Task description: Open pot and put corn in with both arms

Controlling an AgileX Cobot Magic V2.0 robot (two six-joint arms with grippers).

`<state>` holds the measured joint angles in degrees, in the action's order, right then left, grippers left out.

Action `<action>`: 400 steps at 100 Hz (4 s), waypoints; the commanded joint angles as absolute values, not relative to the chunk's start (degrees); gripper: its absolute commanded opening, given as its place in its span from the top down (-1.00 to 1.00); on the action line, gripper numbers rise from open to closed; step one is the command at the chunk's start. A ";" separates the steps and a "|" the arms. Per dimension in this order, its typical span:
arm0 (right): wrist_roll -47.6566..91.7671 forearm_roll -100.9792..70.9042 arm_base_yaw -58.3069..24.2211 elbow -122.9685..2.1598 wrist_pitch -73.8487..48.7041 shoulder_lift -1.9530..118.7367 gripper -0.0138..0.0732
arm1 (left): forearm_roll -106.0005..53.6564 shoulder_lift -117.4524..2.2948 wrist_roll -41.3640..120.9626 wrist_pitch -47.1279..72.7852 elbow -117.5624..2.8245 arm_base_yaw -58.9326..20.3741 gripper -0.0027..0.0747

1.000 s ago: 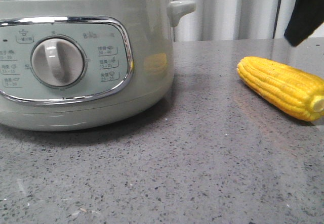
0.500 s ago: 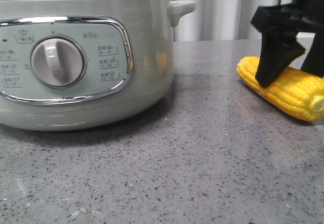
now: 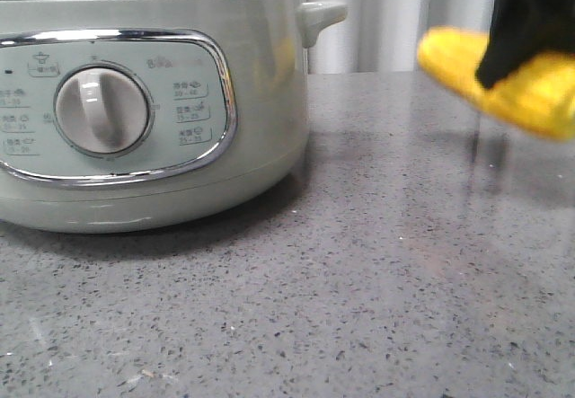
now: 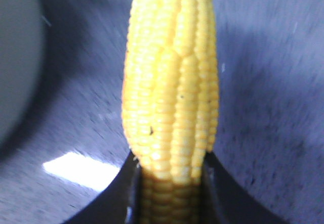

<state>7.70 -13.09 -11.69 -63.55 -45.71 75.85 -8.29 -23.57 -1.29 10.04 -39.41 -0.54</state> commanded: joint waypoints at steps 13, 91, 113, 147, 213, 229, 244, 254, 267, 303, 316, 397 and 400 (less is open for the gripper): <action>8.52 -19.61 -13.37 -77.77 -43.80 70.28 0.84 | -9.80 -23.92 -1.50 5.96 -41.04 -0.94 -0.34; 9.20 -20.34 -35.06 -91.49 -37.20 93.32 0.75 | -11.52 -23.92 -1.50 5.96 -41.04 -0.94 -0.34; 9.20 -20.06 -35.14 -91.60 -35.75 93.90 -0.15 | -11.52 -23.92 -1.50 5.96 -41.04 -0.94 -0.34; 9.20 -18.06 -35.03 -91.82 -33.42 87.89 -0.49 | -11.52 -23.92 -1.50 7.95 -41.04 -0.94 -0.34; 9.20 0.72 -35.03 -50.75 -15.00 36.76 0.82 | -11.28 -18.33 5.74 24.51 -41.04 -0.94 0.98; 9.20 8.49 -35.03 -39.50 -12.79 22.27 0.82 | -11.79 -15.92 10.22 31.41 -40.92 -1.48 0.98; 9.20 9.87 -35.03 -37.56 -13.03 13.51 0.82 | -17.96 -14.92 13.47 33.34 -39.96 -3.16 0.98; 9.20 9.87 -35.03 -37.56 -13.03 9.66 0.83 | -21.76 -14.89 13.47 34.66 -38.89 -3.28 0.98; 9.20 9.87 -35.03 -37.56 -12.93 7.49 0.83 | -22.19 -14.89 13.47 35.88 -38.63 -3.28 0.98; 9.20 9.87 -35.03 -37.56 -12.93 7.39 0.83 | -22.19 -14.89 13.47 35.88 -38.63 -3.28 0.98; 9.20 9.87 -35.03 -37.56 -12.93 7.39 0.83 | -22.19 -14.89 13.47 35.88 -38.63 -3.28 0.98; 9.20 9.87 -35.03 -37.56 -13.05 7.39 0.83 | -2.12 1.86 2.12 15.71 -2.34 5.20 0.98; 9.20 9.87 -35.03 -37.56 -13.05 7.39 0.83 | -2.12 1.86 2.12 16.77 -1.91 5.20 0.98</action>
